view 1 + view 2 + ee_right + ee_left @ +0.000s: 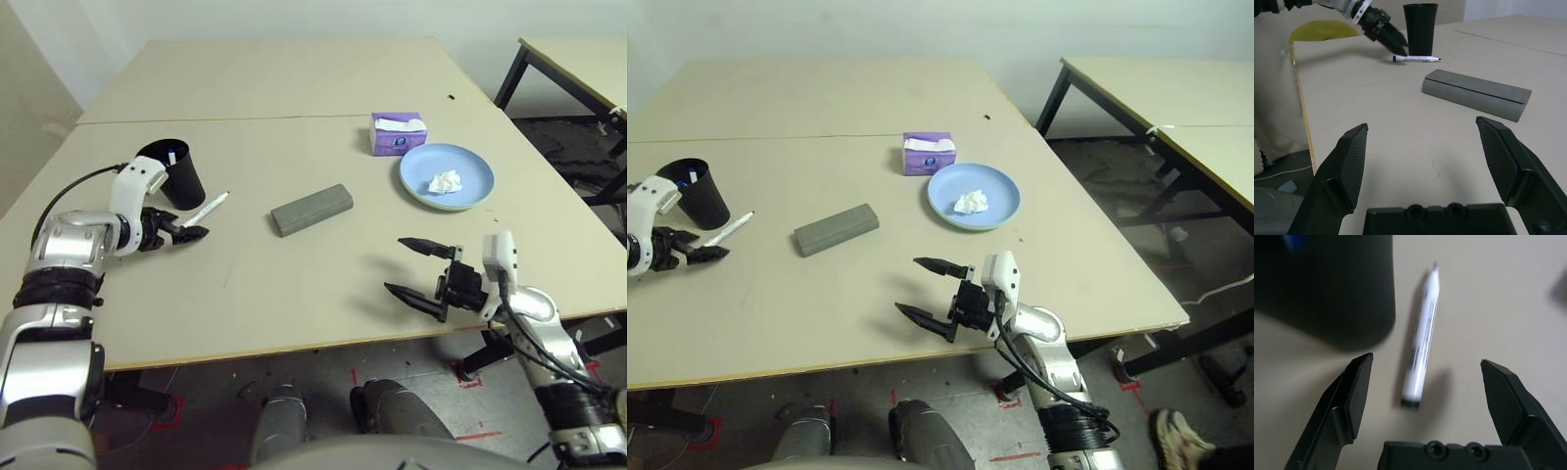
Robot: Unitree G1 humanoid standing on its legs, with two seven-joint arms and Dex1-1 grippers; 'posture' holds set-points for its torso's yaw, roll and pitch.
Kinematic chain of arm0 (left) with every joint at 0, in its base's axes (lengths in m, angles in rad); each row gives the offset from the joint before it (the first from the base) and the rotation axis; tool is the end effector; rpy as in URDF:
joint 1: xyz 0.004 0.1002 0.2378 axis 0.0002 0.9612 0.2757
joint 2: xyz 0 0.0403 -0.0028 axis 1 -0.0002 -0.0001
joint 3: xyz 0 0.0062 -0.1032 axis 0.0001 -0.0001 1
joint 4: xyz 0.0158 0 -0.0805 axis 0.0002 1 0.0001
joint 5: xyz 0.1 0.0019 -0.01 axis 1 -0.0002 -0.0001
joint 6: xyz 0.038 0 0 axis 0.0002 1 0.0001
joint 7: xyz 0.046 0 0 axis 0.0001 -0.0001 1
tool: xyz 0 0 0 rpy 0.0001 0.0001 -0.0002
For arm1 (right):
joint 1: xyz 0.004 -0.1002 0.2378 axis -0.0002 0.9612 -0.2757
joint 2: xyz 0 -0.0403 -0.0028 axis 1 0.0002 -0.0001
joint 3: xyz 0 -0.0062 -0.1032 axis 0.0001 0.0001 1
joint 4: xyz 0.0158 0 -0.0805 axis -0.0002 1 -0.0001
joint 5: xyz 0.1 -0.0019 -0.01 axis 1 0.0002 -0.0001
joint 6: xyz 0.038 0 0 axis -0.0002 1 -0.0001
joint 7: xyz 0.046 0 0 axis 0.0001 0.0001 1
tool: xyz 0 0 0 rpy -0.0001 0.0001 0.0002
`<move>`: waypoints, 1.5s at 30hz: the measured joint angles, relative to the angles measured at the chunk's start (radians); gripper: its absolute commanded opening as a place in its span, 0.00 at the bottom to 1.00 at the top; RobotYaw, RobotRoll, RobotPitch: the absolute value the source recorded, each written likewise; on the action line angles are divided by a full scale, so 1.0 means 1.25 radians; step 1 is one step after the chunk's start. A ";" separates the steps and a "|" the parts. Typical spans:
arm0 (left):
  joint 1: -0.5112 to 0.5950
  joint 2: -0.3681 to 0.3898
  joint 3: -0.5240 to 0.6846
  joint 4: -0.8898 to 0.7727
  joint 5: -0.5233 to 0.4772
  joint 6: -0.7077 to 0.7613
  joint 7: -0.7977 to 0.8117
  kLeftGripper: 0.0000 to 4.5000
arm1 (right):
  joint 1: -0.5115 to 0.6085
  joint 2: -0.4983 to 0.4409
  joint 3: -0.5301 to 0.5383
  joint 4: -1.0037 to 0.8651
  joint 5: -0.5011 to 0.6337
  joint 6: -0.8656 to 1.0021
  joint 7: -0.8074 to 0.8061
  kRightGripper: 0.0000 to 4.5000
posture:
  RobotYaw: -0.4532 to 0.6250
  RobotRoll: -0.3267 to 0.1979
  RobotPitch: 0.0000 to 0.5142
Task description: Organize and tidy the items on the table.
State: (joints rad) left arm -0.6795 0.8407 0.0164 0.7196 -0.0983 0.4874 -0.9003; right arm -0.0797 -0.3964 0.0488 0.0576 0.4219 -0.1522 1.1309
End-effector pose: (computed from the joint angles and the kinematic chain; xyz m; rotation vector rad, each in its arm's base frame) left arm 0.2836 0.3482 0.1632 0.2558 0.5986 -0.3548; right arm 0.2189 -0.2135 0.0688 -0.0657 -0.1543 1.1715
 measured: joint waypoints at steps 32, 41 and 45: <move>0.005 -0.036 0.000 0.018 0.022 0.046 0.021 0.99 | 0.007 -0.003 0.000 -0.011 0.000 0.000 -0.019 1.00 | 0.28 0.62 0.15; -0.006 -0.045 -0.002 0.058 0.041 0.017 0.027 0.99 | 0.016 -0.004 0.000 -0.029 0.000 0.000 -0.021 1.00 | 0.27 0.62 0.13; -0.016 -0.057 -0.001 0.080 0.047 -0.006 0.032 0.99 | 0.022 -0.003 0.000 -0.033 0.000 0.000 -0.024 1.00 | 0.27 0.62 0.13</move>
State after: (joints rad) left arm -0.6999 0.7698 0.0147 0.8199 -0.0398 0.4804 -0.8604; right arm -0.0519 -0.4005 0.0491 0.0165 0.4221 -0.1518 1.1003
